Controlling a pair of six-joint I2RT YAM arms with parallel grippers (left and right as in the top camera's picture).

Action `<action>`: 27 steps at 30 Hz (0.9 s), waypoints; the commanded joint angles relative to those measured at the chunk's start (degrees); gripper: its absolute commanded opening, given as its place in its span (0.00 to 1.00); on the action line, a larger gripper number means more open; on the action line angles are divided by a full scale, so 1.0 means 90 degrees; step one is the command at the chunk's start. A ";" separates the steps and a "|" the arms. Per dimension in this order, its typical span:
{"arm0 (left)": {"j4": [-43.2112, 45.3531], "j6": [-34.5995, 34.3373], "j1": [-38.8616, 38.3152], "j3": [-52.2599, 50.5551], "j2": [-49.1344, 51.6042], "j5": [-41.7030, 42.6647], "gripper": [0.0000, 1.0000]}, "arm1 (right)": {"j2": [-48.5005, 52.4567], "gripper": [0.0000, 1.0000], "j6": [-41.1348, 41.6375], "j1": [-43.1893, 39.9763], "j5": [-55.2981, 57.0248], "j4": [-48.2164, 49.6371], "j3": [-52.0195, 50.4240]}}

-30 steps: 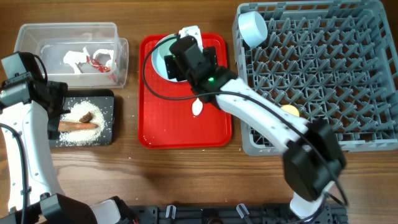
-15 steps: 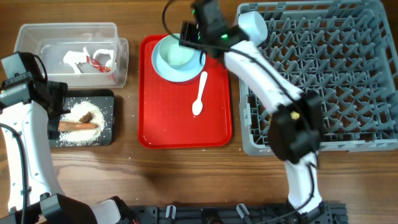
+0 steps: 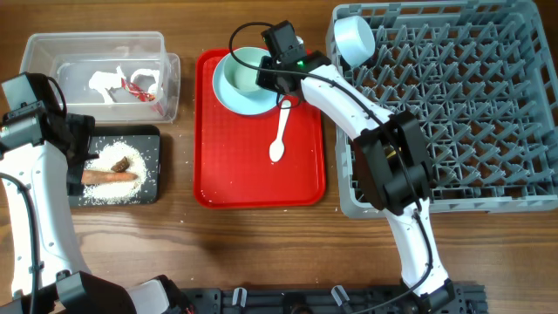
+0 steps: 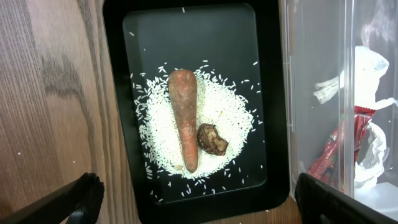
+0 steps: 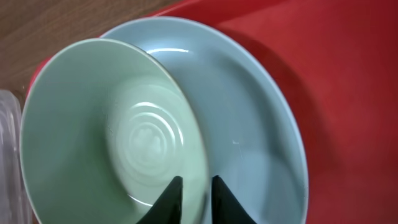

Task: Sort waste into correct bins and load items into the dishwasher rack
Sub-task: 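Place the light-green bowl into the rack with the right gripper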

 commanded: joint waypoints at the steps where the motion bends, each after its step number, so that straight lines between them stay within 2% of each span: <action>1: -0.0005 0.0053 0.0019 0.0029 0.0019 -0.0061 1.00 | 0.0192 0.05 0.0061 0.0044 -0.0102 0.0015 0.0041; 5: -0.0005 0.0056 0.0019 0.0029 0.0019 -0.0058 1.00 | 0.0160 0.04 -0.0007 0.0024 -0.0138 -0.0002 0.0056; 8: -0.0005 0.0056 0.0019 0.0029 0.0019 -0.0061 1.00 | -0.0406 0.04 -0.1069 -0.0036 -0.0483 -0.0238 0.0335; 11: -0.0005 0.0056 0.0019 0.0029 0.0019 -0.0061 1.00 | -0.1715 0.04 -0.1979 -0.0219 0.0262 -0.1054 0.0342; 12: -0.0005 0.0056 0.0019 0.0029 0.0019 -0.0061 1.00 | -0.2101 0.04 -0.2193 -0.0279 0.0707 -0.1401 0.0342; 14: -0.0005 0.0053 0.0019 0.0029 0.0019 -0.0058 1.00 | -0.3067 0.04 -0.2232 -0.0401 0.3072 -0.2880 0.0340; 16: -0.0005 0.0056 0.0019 0.0029 0.0019 -0.0061 1.00 | -0.3468 0.04 -0.1498 -0.0403 0.4949 -0.4228 0.0340; 19: -0.0005 0.0056 0.0019 0.0029 0.0019 -0.0061 1.00 | -0.3509 0.04 -0.0287 -0.0418 0.6229 -0.5867 0.0262; 22: -0.0005 0.0056 0.0019 0.0029 0.0019 -0.0058 1.00 | -0.3468 0.04 -0.0206 -0.0423 0.7116 -0.6081 -0.0075; 24: -0.0005 0.0056 0.0019 0.0029 0.0019 -0.0058 1.00 | -0.3356 0.04 -0.1175 -0.0423 0.7558 -0.5911 -0.0177; 27: -0.0005 0.0056 0.0019 0.0029 0.0019 -0.0061 1.00 | -0.3147 0.04 -0.3815 -0.0420 0.7611 -0.4966 -0.0180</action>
